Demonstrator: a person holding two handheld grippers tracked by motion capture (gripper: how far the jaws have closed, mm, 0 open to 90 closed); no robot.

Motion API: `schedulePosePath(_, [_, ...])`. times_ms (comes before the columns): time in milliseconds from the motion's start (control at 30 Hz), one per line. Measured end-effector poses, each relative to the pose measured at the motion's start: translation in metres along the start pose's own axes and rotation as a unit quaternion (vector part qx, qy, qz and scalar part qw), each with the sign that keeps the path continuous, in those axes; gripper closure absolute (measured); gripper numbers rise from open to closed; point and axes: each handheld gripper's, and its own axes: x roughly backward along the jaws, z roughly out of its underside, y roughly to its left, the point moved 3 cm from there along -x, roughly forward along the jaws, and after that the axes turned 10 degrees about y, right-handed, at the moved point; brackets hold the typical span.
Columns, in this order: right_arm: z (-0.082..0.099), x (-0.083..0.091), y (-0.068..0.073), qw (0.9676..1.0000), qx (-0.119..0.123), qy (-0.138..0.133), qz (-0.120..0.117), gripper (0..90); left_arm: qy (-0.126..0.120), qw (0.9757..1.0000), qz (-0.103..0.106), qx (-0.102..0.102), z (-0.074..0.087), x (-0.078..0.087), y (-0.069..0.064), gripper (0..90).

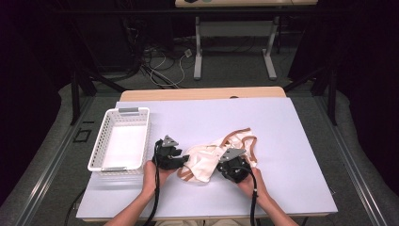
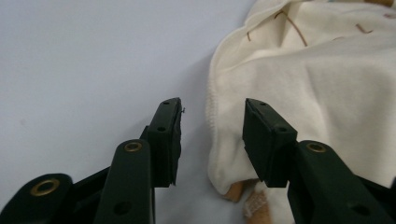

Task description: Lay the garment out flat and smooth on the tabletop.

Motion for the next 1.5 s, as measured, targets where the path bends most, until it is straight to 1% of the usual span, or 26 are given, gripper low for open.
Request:
schedulePosePath(100, [0.001, 0.004, -0.004, 1.0000, -0.003, -0.003, 0.003, 86.7, 0.012, 0.9997, 0.017, -0.011, 0.002, -0.005, 0.001, 69.7])
schedulePosePath(200, [0.002, 0.009, -0.006, 1.0000, -0.004, -0.002, 0.004, 87.1, 0.015, 0.9991, 0.006, -0.040, 0.003, -0.007, -0.004, 85.6])
schedulePosePath(233, [0.003, 0.010, -0.007, 1.0000, -0.005, -0.003, 0.003, 87.1, 0.021, 0.9986, 0.002, -0.049, 0.002, -0.006, -0.007, 87.8])
schedulePosePath(267, [0.005, 0.012, -0.008, 1.0000, -0.005, -0.001, 0.004, 87.2, 0.023, 0.9979, -0.006, -0.061, 0.002, -0.005, -0.008, 88.2])
schedulePosePath(333, [0.010, 0.017, -0.011, 0.9999, -0.007, 0.003, 0.009, 87.2, 0.026, 0.9969, -0.009, -0.073, 0.003, -0.002, -0.012, 88.6])
schedulePosePath(367, [0.013, 0.019, -0.013, 0.9999, -0.009, 0.006, 0.006, 87.2, 0.027, 0.9963, -0.013, -0.080, 0.003, 0.000, -0.013, 88.7])
schedulePosePath(500, [0.022, 0.028, -0.019, 0.9998, -0.015, 0.009, 0.014, 87.2, 0.030, 0.9950, -0.019, -0.093, 0.003, 0.008, -0.016, 88.9])
schedulePosePath(700, [0.030, 0.036, -0.026, 0.9994, -0.025, 0.015, 0.018, 87.1, 0.036, 0.9939, -0.017, -0.103, 0.006, 0.013, -0.021, 89.1])
schedulePosePath(767, [0.033, 0.038, -0.026, 0.9992, -0.029, 0.021, 0.019, 87.1, 0.039, 0.9941, -0.014, -0.100, 0.006, 0.013, -0.021, 89.0])
schedulePosePath(833, [0.038, 0.040, -0.028, 0.9989, -0.024, 0.029, 0.029, 87.1, 0.047, 0.9935, -0.012, -0.103, 0.007, 0.013, -0.021, 89.0])
schedulePosePath(900, [0.042, 0.042, -0.031, 0.9985, -0.031, 0.032, 0.030, 87.1, 0.061, 0.9927, -0.006, -0.104, 0.009, 0.016, -0.021, 89.0])
schedulePosePath(933, [0.044, 0.042, -0.034, 0.9983, -0.034, 0.035, 0.032, 87.1, 0.066, 0.9928, -0.001, -0.100, 0.010, 0.017, -0.021, 89.0])
schedulePosePath(967, [0.047, 0.042, -0.036, 0.9980, -0.040, 0.036, 0.034, 86.7, 0.074, 0.9924, 0.003, -0.099, 0.009, 0.018, -0.021, 88.8])
schedulePosePath(1000, [0.049, 0.042, -0.038, 0.9981, -0.040, 0.037, 0.030, 85.8, 0.067, 0.9935, 0.003, -0.092, 0.008, 0.017, -0.021, 88.5])
schedulePosePath(1033, [0.050, 0.041, -0.040, 0.9981, -0.040, 0.039, 0.027, 82.4, 0.070, 0.9934, 0.005, -0.091, 0.006, 0.017, -0.020, 88.1])
schedulePosePath(1067, [0.050, 0.040, -0.040, 0.9980, -0.048, 0.035, 0.021, 75.3, 0.065, 0.9939, 0.004, -0.089, 0.005, 0.016, -0.019, 85.9])
schedulePosePath(1100, [0.050, 0.040, -0.041, 0.9983, -0.048, 0.031, 0.009, 68.9, 0.059, 0.9949, 0.006, -0.081, 0.003, 0.015, -0.019, 80.1])
schedulePosePath(1133, [0.049, 0.040, -0.042, 0.9984, -0.048, 0.029, 0.001, 63.9, 0.056, 0.9952, 0.005, -0.080, 0.002, 0.014, -0.018, 73.5])
schedulePosePath(1167, [0.047, 0.042, -0.043, 0.9984, -0.051, 0.022, 0.002, 61.3, 0.051, 0.9957, 0.000, -0.077, 0.000, 0.012, -0.018, 65.0])
schedulePosePath(1200, [0.046, 0.043, -0.043, 0.9984, -0.054, 0.013, -0.003, 59.1, 0.046, 0.9962, 0.000, -0.073, -0.001, 0.012, -0.018, 57.8])
schedulePosePath(1300, [0.044, 0.046, -0.047, 0.9972, -0.075, 0.001, 0.001, 57.4, 0.026, 0.9977, -0.008, -0.062, -0.007, 0.008, -0.016, 46.1])
schedulePosePath(1333, [0.044, 0.046, -0.048, 0.9968, -0.079, -0.005, 0.002, 56.9, 0.022, 0.9980, -0.003, -0.059, -0.010, 0.006, -0.015, 45.3])
schedulePosePath(1367, [0.045, 0.046, -0.048, 0.9965, -0.084, -0.002, 0.008, 57.0, 0.017, 0.9984, 0.000, -0.053, -0.012, 0.004, -0.015, 45.2])
schedulePosePath(1400, [0.045, 0.044, -0.049, 0.9962, -0.087, -0.001, 0.003, 57.4, 0.018, 0.9982, -0.001, -0.058, -0.013, 0.001, -0.016, 45.7])
schedulePosePath(1433, [0.045, 0.042, -0.050, 0.9962, -0.086, 0.000, 0.011, 57.4, 0.019, 0.9978, 0.000, -0.064, -0.013, -0.003, -0.018, 47.3])
schedulePosePath(1500, [0.045, 0.039, -0.050, 0.9952, -0.096, 0.003, 0.020, 58.1, 0.024, 0.9970, 0.005, -0.073, -0.013, -0.007, -0.020, 53.6])
